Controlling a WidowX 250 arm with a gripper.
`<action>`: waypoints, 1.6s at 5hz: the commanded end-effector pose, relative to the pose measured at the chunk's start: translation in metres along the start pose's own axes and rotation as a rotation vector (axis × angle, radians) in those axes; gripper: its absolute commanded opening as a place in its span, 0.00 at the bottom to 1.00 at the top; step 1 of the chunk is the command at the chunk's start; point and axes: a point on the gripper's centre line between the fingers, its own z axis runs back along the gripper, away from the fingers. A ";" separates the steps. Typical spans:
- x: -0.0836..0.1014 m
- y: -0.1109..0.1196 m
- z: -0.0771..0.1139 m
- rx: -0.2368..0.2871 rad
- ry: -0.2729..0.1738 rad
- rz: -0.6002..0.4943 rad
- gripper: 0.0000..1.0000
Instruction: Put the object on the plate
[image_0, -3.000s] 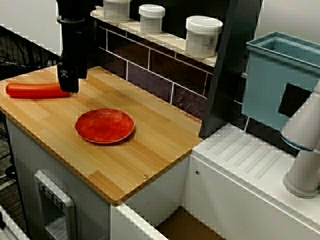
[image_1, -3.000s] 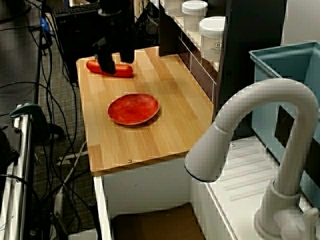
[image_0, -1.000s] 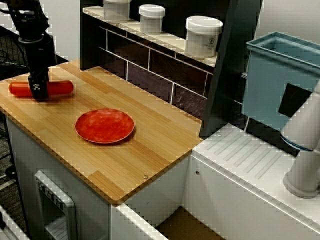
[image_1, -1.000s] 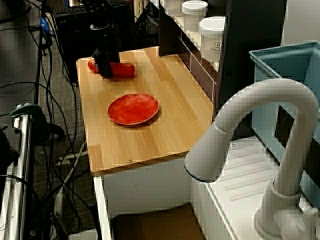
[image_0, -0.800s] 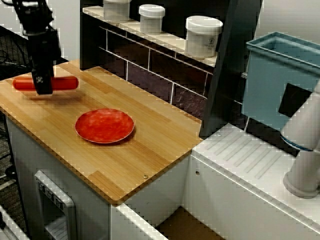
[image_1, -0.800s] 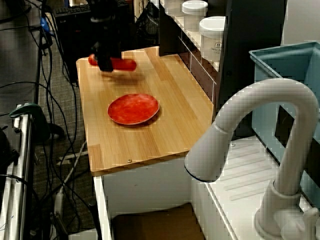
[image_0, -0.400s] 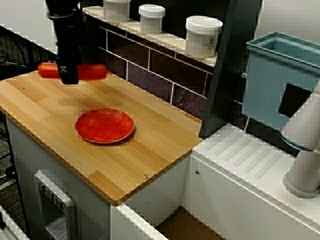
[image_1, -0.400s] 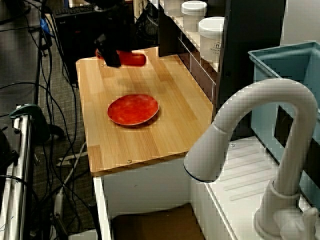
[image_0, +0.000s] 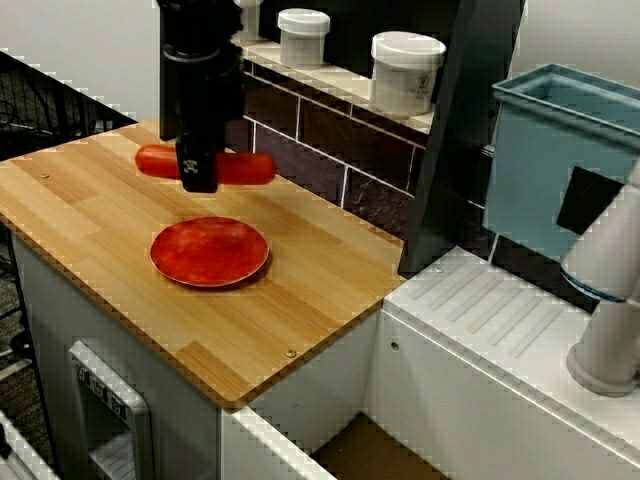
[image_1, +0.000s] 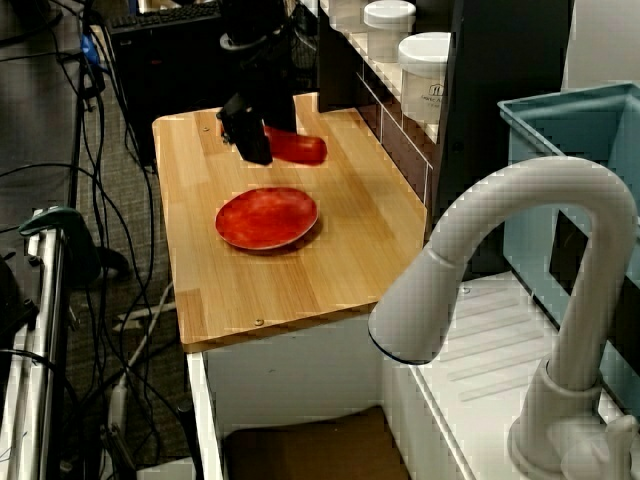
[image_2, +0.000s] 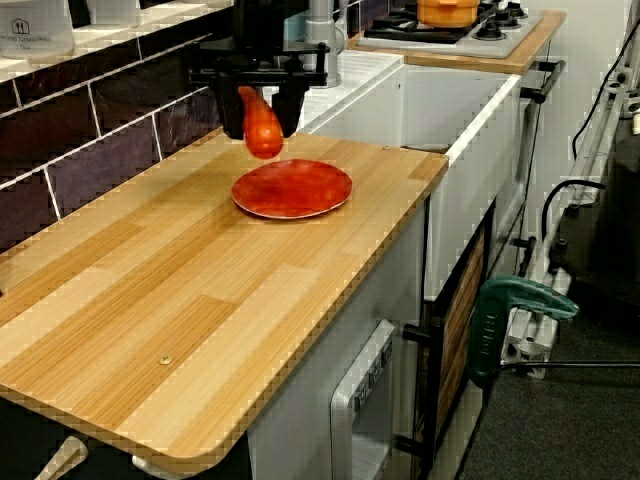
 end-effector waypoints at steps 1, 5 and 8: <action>-0.001 -0.022 -0.011 0.037 0.010 -0.019 0.00; -0.003 -0.035 -0.031 0.047 0.057 -0.035 0.45; -0.010 -0.029 -0.021 0.020 0.055 -0.013 1.00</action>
